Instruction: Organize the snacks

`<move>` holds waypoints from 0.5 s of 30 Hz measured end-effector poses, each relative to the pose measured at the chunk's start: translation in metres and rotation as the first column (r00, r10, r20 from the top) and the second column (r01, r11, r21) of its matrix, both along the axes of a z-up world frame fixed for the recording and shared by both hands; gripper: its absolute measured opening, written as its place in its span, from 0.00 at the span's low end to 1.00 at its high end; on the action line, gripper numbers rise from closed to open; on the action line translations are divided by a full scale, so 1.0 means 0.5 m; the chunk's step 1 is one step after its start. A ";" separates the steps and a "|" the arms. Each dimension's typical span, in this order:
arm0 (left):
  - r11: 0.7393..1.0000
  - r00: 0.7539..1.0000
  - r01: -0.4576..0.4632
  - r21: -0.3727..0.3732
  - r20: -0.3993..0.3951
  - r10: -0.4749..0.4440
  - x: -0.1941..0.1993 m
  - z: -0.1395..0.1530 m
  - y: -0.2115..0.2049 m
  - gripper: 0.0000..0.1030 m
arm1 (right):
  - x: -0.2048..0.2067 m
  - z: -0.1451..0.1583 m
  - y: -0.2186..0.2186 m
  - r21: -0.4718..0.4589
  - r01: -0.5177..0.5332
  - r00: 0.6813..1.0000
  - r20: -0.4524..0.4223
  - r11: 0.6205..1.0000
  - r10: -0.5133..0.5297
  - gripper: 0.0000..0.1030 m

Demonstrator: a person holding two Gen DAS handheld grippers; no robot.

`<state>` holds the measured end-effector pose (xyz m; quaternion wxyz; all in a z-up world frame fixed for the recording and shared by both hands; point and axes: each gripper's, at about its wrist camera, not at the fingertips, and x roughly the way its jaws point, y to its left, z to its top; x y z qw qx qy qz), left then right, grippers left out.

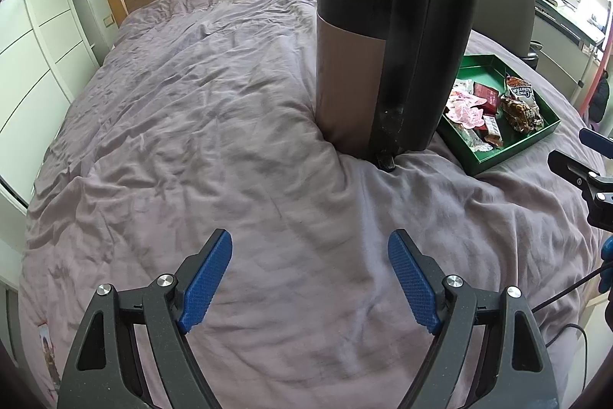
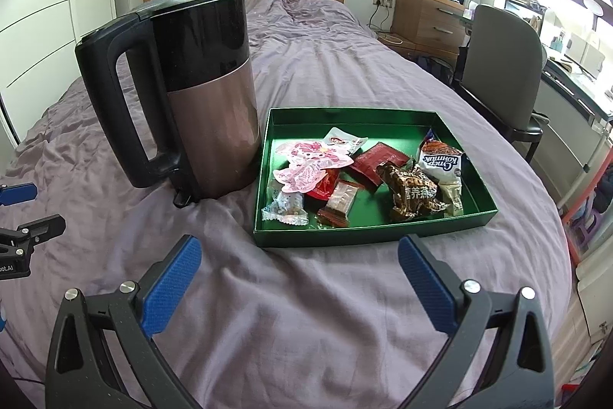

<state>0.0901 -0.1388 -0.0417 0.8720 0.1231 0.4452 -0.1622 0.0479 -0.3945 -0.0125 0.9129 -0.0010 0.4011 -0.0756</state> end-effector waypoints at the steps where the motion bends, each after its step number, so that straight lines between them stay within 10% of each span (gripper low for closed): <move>1: 1.000 1.000 0.001 -0.001 -0.001 -0.001 0.000 -0.001 -0.002 0.77 | 0.000 0.000 -0.001 0.000 0.001 1.000 -0.001 1.000 -0.001 1.00; 15: 1.000 1.000 0.016 -0.014 -0.004 -0.016 0.001 -0.003 -0.012 0.77 | 0.000 -0.002 -0.004 -0.008 0.003 1.000 -0.009 1.000 -0.003 1.00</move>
